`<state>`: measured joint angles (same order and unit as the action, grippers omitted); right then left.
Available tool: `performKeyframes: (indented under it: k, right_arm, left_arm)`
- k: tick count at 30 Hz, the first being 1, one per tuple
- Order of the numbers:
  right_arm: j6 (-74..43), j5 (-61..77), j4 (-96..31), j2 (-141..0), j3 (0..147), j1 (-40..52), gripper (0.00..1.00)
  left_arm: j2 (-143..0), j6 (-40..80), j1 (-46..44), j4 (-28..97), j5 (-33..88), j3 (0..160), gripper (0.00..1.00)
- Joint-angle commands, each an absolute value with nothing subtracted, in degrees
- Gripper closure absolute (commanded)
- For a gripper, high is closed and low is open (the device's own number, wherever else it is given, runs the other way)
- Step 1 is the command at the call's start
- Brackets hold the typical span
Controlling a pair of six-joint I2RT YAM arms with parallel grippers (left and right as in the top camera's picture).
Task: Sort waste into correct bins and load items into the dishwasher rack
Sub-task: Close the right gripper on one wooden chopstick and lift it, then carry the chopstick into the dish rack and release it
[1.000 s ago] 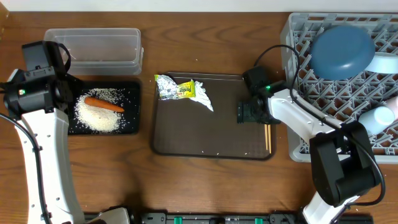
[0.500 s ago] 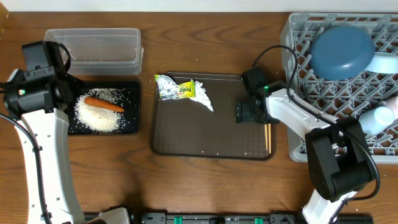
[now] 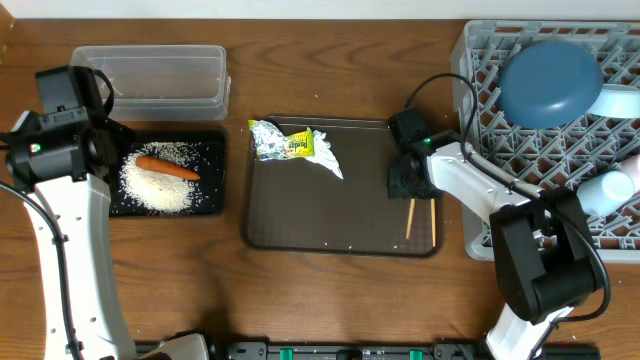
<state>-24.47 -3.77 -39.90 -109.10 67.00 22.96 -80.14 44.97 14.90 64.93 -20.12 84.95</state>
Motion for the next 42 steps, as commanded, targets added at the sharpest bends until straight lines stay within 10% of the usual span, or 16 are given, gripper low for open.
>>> performKeyframes:
  k: [1,16,42]
  right_arm:
    - [-24.4,-4.5,-40.2,-109.9,66.5,23.0,0.57]
    - [-31.3,-4.5,-40.0,-109.9,64.8,22.9,0.94]
    - [-7.0,-4.5,-58.0,-101.3,95.9,8.1,0.95]
  left_arm:
    - [-80.2,44.8,14.9,65.1,-21.6,85.4,0.0]
    - [-80.2,44.8,14.9,65.1,-21.6,85.4,0.0]
    - [-80.2,44.8,14.9,65.1,-21.6,85.4,0.01]
